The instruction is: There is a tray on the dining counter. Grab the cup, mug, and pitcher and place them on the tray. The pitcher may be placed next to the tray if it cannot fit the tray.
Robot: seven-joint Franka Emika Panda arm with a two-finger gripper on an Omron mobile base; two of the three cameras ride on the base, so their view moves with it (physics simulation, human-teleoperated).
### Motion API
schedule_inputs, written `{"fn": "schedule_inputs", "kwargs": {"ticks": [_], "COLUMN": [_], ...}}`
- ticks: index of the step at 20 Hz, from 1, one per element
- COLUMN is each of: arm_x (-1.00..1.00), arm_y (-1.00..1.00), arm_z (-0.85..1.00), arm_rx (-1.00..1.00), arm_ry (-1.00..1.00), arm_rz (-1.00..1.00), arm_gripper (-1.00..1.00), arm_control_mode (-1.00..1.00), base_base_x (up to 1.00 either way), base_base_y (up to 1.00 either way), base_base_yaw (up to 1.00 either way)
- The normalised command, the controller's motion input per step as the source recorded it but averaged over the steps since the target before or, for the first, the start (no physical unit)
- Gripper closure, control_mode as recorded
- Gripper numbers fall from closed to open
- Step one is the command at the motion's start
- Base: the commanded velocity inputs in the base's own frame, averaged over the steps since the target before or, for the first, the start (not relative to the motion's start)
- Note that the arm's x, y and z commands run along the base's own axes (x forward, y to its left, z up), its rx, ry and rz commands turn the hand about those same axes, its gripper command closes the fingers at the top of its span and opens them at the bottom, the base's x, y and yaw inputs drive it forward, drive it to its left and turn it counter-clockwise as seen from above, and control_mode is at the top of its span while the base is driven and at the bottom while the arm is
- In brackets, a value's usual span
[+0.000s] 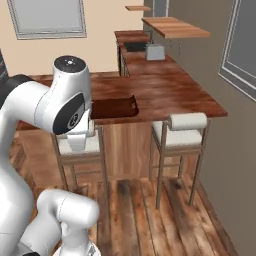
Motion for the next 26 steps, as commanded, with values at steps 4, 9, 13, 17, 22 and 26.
{"fn": "schedule_inputs", "kwargs": {"ticks": [4, 9, 13, 17, 22, 26], "arm_x": [0.00, 0.00, 0.00, 0.00, 0.00, 0.00], "arm_y": [0.00, 0.00, 0.00, 0.00, 0.00, 0.00], "arm_z": [0.00, 0.00, 0.00, 0.00, 0.00, 0.00], "arm_rx": [0.00, 0.00, 0.00, 0.00, 0.00, 0.00], "arm_ry": [0.00, 0.00, 0.00, 0.00, 0.00, 0.00], "arm_rz": [0.00, 0.00, 0.00, 0.00, 0.00, 0.00], "arm_gripper": [1.00, 1.00, 1.00, 1.00, 1.00, 1.00], "arm_control_mode": [1.00, 1.00, 1.00, 1.00, 1.00, 1.00], "base_base_x": [0.62, 0.63, 0.74, 0.67, 0.54, 0.61], "base_base_y": [-0.16, -0.05, -0.28, -0.53, -0.49, -0.09], "base_base_yaw": [0.37, 0.33, 0.24, 0.26, 0.26, 0.18]}}
